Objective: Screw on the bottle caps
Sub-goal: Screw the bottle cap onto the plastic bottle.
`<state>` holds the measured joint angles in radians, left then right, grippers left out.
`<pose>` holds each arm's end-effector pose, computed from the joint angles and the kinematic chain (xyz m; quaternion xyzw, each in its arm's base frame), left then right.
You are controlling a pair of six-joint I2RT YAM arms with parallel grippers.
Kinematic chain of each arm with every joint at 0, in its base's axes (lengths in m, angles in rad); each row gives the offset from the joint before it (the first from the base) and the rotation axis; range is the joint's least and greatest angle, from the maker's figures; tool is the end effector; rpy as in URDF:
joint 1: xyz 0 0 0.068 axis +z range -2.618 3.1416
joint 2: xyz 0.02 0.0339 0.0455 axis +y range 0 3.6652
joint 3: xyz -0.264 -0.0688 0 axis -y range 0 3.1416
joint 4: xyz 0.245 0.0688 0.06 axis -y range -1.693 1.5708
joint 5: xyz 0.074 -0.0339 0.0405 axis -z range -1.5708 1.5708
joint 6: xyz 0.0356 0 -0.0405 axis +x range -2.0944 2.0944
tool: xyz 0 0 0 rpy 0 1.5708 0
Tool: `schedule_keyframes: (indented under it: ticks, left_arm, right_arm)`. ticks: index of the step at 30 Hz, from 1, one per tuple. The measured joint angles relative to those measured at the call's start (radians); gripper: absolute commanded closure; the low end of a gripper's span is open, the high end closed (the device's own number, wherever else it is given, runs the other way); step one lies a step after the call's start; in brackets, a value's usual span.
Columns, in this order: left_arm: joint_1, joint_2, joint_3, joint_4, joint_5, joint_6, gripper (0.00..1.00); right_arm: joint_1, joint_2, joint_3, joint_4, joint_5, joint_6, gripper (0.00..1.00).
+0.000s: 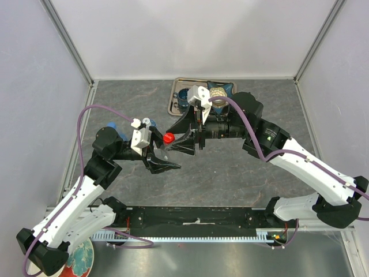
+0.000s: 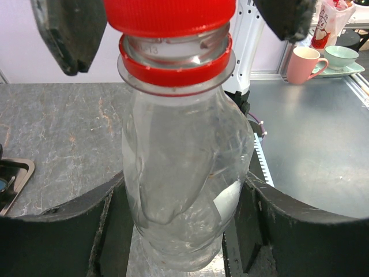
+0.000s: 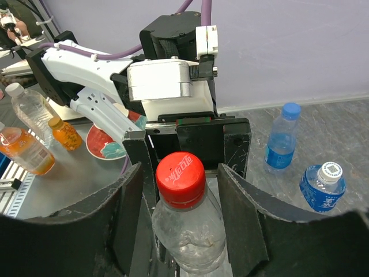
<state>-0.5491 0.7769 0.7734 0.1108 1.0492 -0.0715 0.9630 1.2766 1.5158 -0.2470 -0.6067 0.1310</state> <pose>0.1273 -0.1141 0.3675 0.4989 0.4738 -0.5153 0.5110 0.1378 0.2336 0.4817 -0.4662 0.5346 0.5307 0.4638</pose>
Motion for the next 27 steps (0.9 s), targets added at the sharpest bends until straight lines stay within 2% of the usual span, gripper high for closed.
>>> schedule_keyframes:
  ticks: [6,15,18,21,22,27]
  left_arm:
    - [0.000,0.000,0.000,0.000,0.000,0.000,0.98]
    - [0.000,-0.001,0.000,0.000,0.000,-0.001,0.98]
    - [0.000,-0.001,0.000,-0.001,0.000,-0.002,0.98]
    - [0.000,-0.002,0.000,-0.001,0.000,-0.004,0.98]
    - [0.000,-0.002,0.000,-0.001,0.001,-0.006,0.98]
    - [0.000,-0.005,0.000,-0.003,0.000,-0.010,0.98]
  right_arm:
    - [-0.006,0.000,0.000,0.008,-0.011,0.004,0.41]
    - [-0.012,0.010,0.000,0.025,-0.026,0.011,0.51]
    - [-0.013,0.015,0.000,0.027,-0.030,0.016,0.57]
    - [-0.014,0.016,0.000,0.029,-0.037,0.019,0.68]
    - [-0.016,0.016,0.000,0.029,-0.040,0.019,0.75]
    - [-0.018,0.016,0.000,0.029,-0.045,0.019,0.86]
